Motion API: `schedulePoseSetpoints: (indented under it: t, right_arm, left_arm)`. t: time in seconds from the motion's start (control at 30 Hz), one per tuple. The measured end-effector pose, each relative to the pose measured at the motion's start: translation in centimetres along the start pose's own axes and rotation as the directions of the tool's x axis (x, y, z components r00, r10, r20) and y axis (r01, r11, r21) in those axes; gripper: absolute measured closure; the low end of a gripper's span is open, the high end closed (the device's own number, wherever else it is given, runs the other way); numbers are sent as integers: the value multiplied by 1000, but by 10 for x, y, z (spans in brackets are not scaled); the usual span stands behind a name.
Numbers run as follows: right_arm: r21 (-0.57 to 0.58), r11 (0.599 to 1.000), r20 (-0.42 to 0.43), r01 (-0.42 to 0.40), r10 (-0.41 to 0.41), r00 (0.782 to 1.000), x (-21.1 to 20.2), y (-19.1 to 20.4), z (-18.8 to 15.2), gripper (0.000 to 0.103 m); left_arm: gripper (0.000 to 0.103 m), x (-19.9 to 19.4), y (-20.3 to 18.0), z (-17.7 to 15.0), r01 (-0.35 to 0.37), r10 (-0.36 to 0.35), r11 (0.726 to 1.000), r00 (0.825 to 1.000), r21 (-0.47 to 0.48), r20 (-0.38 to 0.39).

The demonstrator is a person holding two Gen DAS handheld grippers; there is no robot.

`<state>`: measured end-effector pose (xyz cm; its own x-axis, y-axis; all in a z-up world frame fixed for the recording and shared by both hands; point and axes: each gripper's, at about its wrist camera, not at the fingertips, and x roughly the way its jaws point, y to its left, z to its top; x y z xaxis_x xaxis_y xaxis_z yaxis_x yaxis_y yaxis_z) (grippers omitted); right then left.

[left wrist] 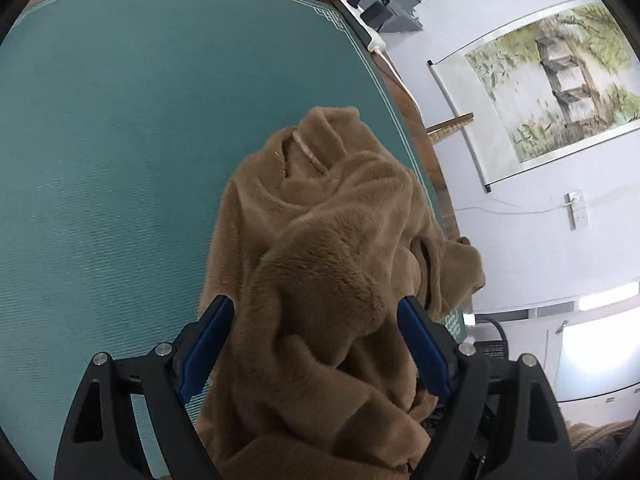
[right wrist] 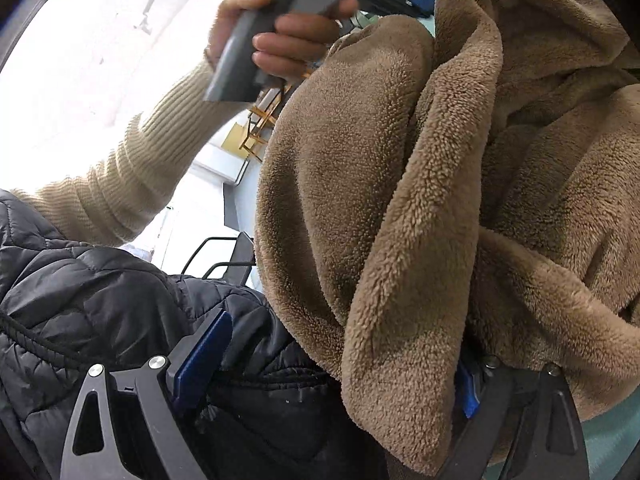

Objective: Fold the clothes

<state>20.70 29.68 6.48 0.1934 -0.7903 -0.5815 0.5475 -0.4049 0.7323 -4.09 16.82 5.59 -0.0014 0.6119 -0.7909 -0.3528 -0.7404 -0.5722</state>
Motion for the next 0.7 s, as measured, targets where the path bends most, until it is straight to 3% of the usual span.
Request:
schedulePoseSetpoints:
  t: [0.03, 0.07, 0.1, 0.27, 0.37, 0.47, 0.53, 0.6, 0.63, 0.7]
  right_arm:
    - [0, 1000, 6, 1, -1, 1000, -1, 0, -2, 7]
    - [0, 1000, 11, 1, -1, 1000, -2, -1, -3, 7]
    - [-1, 1000, 17, 2, -2, 1000, -3, -1, -5, 7]
    - [-32, 996, 87, 88, -85, 993, -30, -1, 1, 7]
    - [-13, 986, 208, 165, -159, 965, -74, -13, 13, 7]
    - [84, 965, 335, 249, -262, 905, -123, -39, 24, 7]
    - [212, 916, 399, 339, -398, 826, -167, -88, 45, 7]
    - [331, 853, 417, 404, -517, 748, -204, -145, 50, 7]
    - [373, 826, 416, 423, -557, 719, -216, -165, 57, 7]
    - [437, 778, 392, 451, -616, 683, -231, -185, 59, 7]
  left_arm:
    - [29, 1, -2, -2, -12, 12, 1000, 1000, -2, 4]
    - [59, 2, -4, -4, -24, 24, 1000, 1000, -3, 8]
    - [78, 3, -4, -6, -37, 37, 999, 999, -11, 12]
    - [85, -27, 17, -15, -97, 117, 983, 986, -155, 120]
    - [85, -59, 28, -24, -115, 159, 970, 966, -215, 202]
    - [85, -82, 37, -33, -144, 207, 957, 947, -252, 247]
    - [85, -93, 48, -38, -155, 231, 948, 937, -279, 263]
    - [85, -99, 58, -41, -171, 260, 934, 928, -314, 267]
    - [85, -101, 64, -42, -178, 273, 926, 925, -331, 265]
    - [85, -102, 77, -40, -184, 283, 917, 926, -355, 251]
